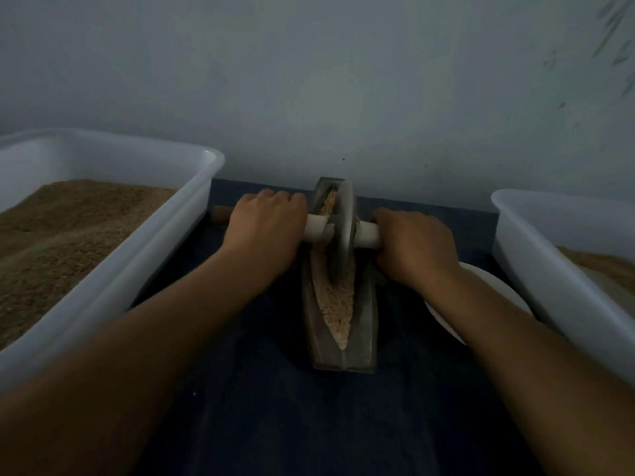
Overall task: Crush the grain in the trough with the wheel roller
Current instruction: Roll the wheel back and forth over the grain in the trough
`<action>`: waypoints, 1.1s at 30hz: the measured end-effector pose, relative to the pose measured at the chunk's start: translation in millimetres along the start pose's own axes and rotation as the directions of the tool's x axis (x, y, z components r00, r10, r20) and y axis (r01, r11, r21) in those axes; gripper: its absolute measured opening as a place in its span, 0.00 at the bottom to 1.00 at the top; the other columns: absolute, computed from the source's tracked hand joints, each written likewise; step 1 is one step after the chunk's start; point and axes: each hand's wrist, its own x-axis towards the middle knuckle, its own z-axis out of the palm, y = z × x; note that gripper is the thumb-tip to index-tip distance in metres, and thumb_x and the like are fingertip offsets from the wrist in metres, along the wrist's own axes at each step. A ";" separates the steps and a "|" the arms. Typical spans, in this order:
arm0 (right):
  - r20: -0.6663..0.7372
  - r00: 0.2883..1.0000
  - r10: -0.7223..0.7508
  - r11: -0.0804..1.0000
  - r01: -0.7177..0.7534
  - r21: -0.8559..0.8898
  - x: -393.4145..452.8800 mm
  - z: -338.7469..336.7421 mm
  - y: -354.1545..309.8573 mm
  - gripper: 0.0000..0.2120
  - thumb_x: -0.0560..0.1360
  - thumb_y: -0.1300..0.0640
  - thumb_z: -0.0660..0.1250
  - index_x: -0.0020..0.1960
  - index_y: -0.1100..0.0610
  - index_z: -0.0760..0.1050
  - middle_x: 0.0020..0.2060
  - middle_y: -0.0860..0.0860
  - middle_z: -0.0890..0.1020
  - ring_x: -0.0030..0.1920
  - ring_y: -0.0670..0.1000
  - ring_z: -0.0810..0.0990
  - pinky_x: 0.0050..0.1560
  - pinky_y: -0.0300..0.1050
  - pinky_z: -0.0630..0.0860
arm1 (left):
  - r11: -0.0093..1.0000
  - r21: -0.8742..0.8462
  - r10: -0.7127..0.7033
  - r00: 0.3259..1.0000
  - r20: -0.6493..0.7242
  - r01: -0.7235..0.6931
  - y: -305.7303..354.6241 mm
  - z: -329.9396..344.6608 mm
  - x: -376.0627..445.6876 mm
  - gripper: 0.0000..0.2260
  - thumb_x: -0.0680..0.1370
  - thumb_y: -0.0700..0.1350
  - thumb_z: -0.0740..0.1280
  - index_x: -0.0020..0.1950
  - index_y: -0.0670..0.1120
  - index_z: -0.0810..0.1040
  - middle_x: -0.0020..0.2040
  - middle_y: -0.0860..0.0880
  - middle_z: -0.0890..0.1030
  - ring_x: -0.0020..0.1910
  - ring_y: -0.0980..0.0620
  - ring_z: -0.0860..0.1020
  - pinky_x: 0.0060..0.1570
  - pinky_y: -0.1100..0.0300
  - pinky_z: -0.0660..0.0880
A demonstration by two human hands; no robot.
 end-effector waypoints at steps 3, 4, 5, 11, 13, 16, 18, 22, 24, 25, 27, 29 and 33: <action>0.097 0.995 0.034 0.999 -0.037 0.028 32.0 5.4 6.5 0.10 0.71 0.48 0.69 0.52 0.48 0.77 0.47 0.51 0.82 0.46 0.56 0.80 0.37 0.44 0.66 | 0.999 -0.042 -0.030 0.999 0.040 0.032 -5.4 8.0 27.2 0.20 0.73 0.48 0.72 0.62 0.48 0.73 0.58 0.45 0.77 0.57 0.44 0.74 0.54 0.48 0.71; 0.147 0.989 0.036 0.999 -0.038 0.012 43.1 5.6 8.1 0.11 0.71 0.47 0.69 0.53 0.48 0.78 0.49 0.52 0.81 0.47 0.56 0.80 0.38 0.44 0.67 | 0.997 -0.058 -0.044 0.997 0.059 0.048 -7.8 9.4 34.5 0.21 0.73 0.48 0.73 0.64 0.48 0.72 0.59 0.45 0.76 0.58 0.43 0.74 0.54 0.47 0.72; 0.200 0.979 0.037 0.999 -0.038 0.002 53.2 5.0 9.1 0.13 0.71 0.47 0.70 0.55 0.48 0.78 0.51 0.52 0.81 0.47 0.56 0.80 0.38 0.43 0.67 | 0.995 -0.074 -0.057 0.995 0.081 0.063 -10.2 10.5 40.9 0.22 0.73 0.49 0.73 0.65 0.49 0.72 0.60 0.45 0.75 0.59 0.43 0.73 0.54 0.47 0.72; 0.284 0.957 0.057 0.998 -0.063 0.013 66.8 5.7 10.0 0.13 0.72 0.48 0.70 0.55 0.47 0.78 0.50 0.52 0.81 0.40 0.53 0.74 0.34 0.41 0.65 | 0.992 -0.083 -0.084 0.991 0.102 0.093 -10.4 12.5 46.5 0.18 0.74 0.50 0.72 0.61 0.49 0.74 0.56 0.45 0.78 0.54 0.44 0.76 0.46 0.50 0.69; 0.225 0.973 0.045 0.999 -0.049 0.012 56.1 7.4 9.7 0.11 0.72 0.48 0.70 0.52 0.48 0.78 0.48 0.52 0.81 0.42 0.54 0.78 0.33 0.41 0.64 | 0.995 -0.043 -0.091 0.991 0.095 0.095 -5.9 9.7 38.4 0.14 0.75 0.49 0.70 0.59 0.49 0.74 0.54 0.46 0.79 0.52 0.44 0.78 0.43 0.52 0.67; 0.148 0.988 0.039 0.997 -0.047 0.055 30.3 4.8 7.2 0.09 0.70 0.48 0.70 0.48 0.48 0.76 0.45 0.50 0.81 0.42 0.54 0.78 0.30 0.41 0.60 | 0.997 0.011 -0.077 0.993 0.093 0.076 1.0 0.6 22.4 0.11 0.75 0.48 0.70 0.56 0.50 0.74 0.52 0.46 0.80 0.50 0.44 0.79 0.43 0.53 0.68; 0.061 0.998 0.023 0.997 -0.028 0.077 9.1 1.8 4.8 0.10 0.68 0.48 0.71 0.44 0.47 0.71 0.41 0.49 0.80 0.40 0.55 0.78 0.29 0.41 0.55 | 0.997 0.031 -0.066 0.994 0.085 0.064 4.6 -7.9 10.5 0.09 0.75 0.48 0.70 0.53 0.51 0.74 0.50 0.47 0.80 0.49 0.45 0.79 0.42 0.54 0.67; -0.061 0.998 -0.024 0.998 0.027 0.055 -26.2 -10.5 -4.0 0.08 0.70 0.49 0.71 0.47 0.47 0.75 0.38 0.48 0.80 0.38 0.55 0.79 0.31 0.43 0.55 | 0.997 0.046 -0.064 0.996 0.055 0.062 10.7 -18.5 -17.7 0.10 0.75 0.48 0.69 0.52 0.50 0.72 0.48 0.49 0.80 0.43 0.49 0.76 0.41 0.54 0.67; -0.112 0.993 -0.033 0.997 0.040 0.059 -39.1 -18.1 -7.3 0.07 0.69 0.51 0.72 0.46 0.48 0.77 0.36 0.48 0.80 0.36 0.54 0.78 0.34 0.44 0.58 | 0.997 0.032 -0.073 0.997 0.032 0.072 13.2 -21.4 -32.3 0.11 0.75 0.49 0.70 0.52 0.50 0.71 0.48 0.50 0.79 0.41 0.50 0.74 0.39 0.55 0.66; -0.141 0.989 -0.039 0.996 0.049 0.069 -44.8 -22.3 -8.5 0.07 0.69 0.53 0.72 0.45 0.50 0.77 0.35 0.49 0.80 0.35 0.55 0.78 0.34 0.44 0.58 | 0.997 0.027 -0.077 0.997 0.021 0.077 13.4 -22.7 -39.4 0.12 0.75 0.49 0.71 0.51 0.51 0.69 0.48 0.50 0.79 0.40 0.50 0.74 0.39 0.56 0.65; -0.184 0.981 -0.064 0.991 0.084 0.100 -54.1 -30.7 -10.8 0.07 0.67 0.56 0.72 0.44 0.52 0.78 0.35 0.50 0.80 0.35 0.55 0.77 0.35 0.44 0.60 | 0.996 0.015 -0.086 0.996 0.006 0.086 12.5 -25.3 -52.1 0.14 0.75 0.50 0.71 0.48 0.52 0.65 0.47 0.51 0.79 0.38 0.52 0.72 0.37 0.56 0.64; -0.188 0.978 -0.091 0.986 0.115 0.121 -59.8 -38.7 -12.6 0.07 0.68 0.57 0.71 0.45 0.53 0.78 0.36 0.51 0.80 0.36 0.55 0.77 0.36 0.44 0.61 | 0.996 0.001 -0.086 0.996 -0.010 0.086 10.8 -28.0 -62.5 0.16 0.75 0.51 0.70 0.47 0.52 0.61 0.46 0.52 0.78 0.37 0.53 0.68 0.36 0.57 0.63; -0.157 0.983 -0.098 0.983 0.119 0.136 -64.6 -44.9 -13.7 0.08 0.70 0.56 0.70 0.50 0.53 0.79 0.39 0.51 0.81 0.39 0.54 0.77 0.38 0.46 0.67 | 0.999 -0.007 -0.054 0.997 -0.045 0.054 8.6 -32.9 -70.9 0.17 0.75 0.51 0.70 0.46 0.52 0.60 0.47 0.52 0.78 0.38 0.54 0.66 0.36 0.58 0.62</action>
